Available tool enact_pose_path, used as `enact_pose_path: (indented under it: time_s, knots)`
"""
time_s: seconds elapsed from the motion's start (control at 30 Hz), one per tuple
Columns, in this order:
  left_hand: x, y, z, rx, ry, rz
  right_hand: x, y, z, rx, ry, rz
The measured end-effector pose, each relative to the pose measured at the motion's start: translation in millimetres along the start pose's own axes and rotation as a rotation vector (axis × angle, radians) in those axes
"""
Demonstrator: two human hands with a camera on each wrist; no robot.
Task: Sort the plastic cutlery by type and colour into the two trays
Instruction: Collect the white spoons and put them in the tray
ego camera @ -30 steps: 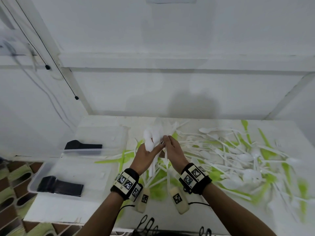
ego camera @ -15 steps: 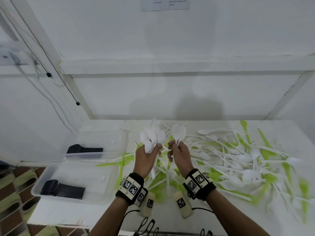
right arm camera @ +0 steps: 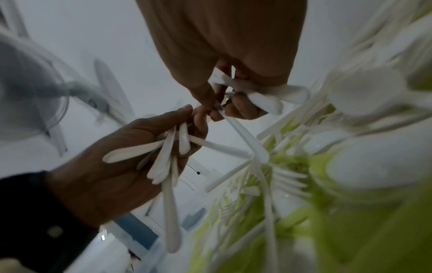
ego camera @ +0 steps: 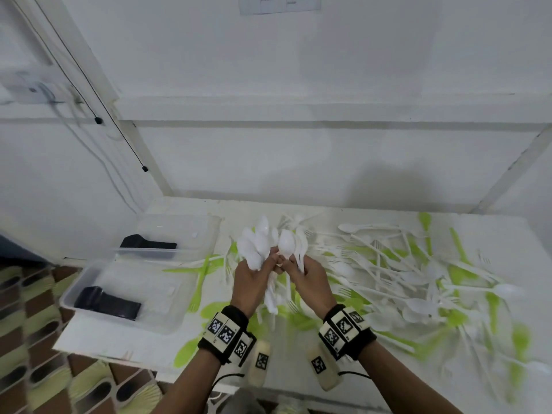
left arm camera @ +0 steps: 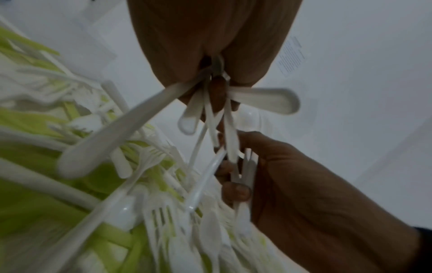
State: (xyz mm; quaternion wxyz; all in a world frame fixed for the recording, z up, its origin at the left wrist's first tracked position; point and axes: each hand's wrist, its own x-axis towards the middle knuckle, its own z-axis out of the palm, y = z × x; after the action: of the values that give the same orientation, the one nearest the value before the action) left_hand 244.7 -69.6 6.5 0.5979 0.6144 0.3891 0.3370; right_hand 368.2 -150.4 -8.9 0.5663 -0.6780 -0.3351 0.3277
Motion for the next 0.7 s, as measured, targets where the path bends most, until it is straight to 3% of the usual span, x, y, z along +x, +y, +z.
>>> enact_pose_path:
  time_s: [0.17,0.4,0.57,0.7]
  knots:
    - [-0.3,-8.3,-7.3,0.092,0.024,-0.003,5.8,5.6,-15.7,-0.241,0.052,-0.069]
    - [38.4,-0.2,-24.7,0.246,0.031,0.013,32.6,5.3,-25.5,-0.241,0.133,0.080]
    - [58.2,8.0,-35.2,0.251,-0.019,0.041,74.7,-1.9,-19.9,-0.330,0.136,0.141]
    - [62.0,2.5,-55.2,0.216,-0.051,0.048,123.5,-13.7,-17.2,-0.480,0.104,0.098]
